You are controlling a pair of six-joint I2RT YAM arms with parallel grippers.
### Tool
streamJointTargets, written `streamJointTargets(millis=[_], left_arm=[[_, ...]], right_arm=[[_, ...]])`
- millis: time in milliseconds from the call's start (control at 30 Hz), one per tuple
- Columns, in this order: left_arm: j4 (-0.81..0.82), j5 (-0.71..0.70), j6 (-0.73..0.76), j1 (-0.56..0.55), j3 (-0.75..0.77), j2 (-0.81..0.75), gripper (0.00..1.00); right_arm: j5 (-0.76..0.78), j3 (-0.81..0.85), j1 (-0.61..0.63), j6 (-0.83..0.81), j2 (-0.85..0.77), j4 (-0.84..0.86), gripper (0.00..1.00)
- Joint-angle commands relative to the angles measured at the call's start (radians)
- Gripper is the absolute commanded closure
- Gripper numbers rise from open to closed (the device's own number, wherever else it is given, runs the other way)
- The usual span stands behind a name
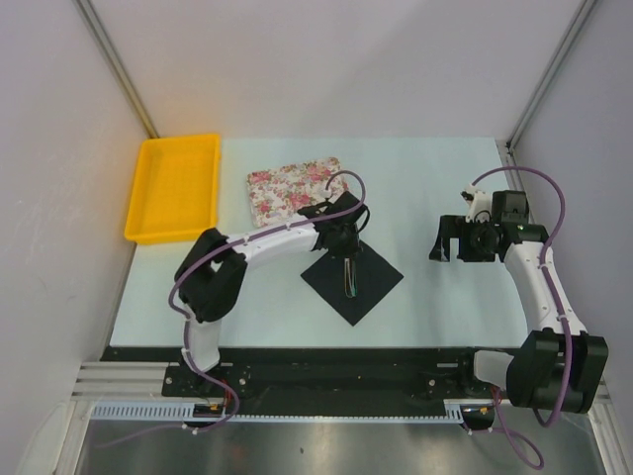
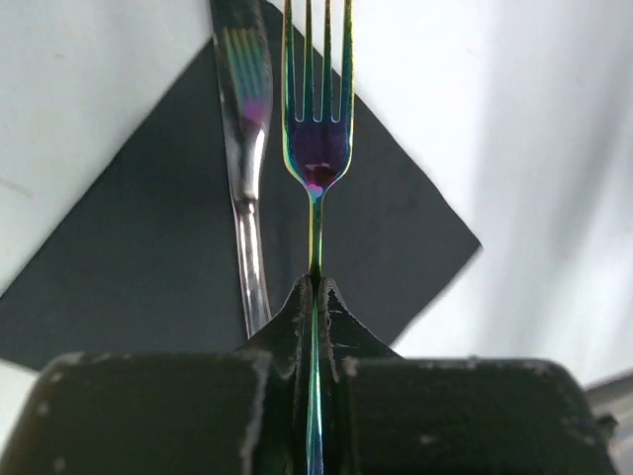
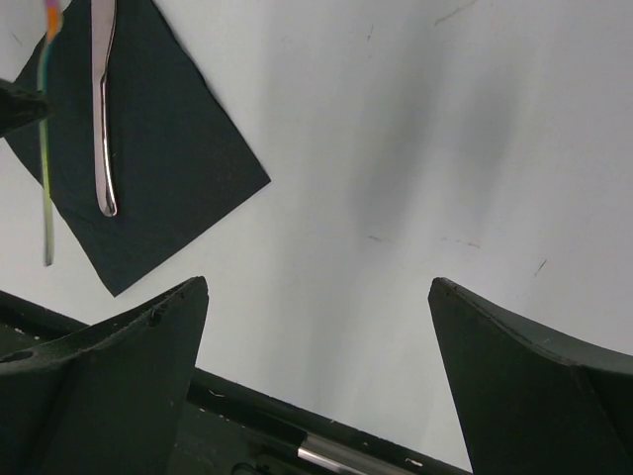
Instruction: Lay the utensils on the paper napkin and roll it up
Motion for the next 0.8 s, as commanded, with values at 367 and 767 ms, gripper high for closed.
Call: streamJointTargets(millis=[367,767], left_arm=[[-0.034,-0.164,0.013,-0.014,0.215,0.201,1.00],[-0.028,-0.175,0.022,-0.045,0.182,0.217,0.99]], right_arm=[[-0.022,0.023,-0.024,0.018,-0.007,0.010,0.00],[-0.031,0.023,-0.033,0.021,-0.011,0.005,0.00]])
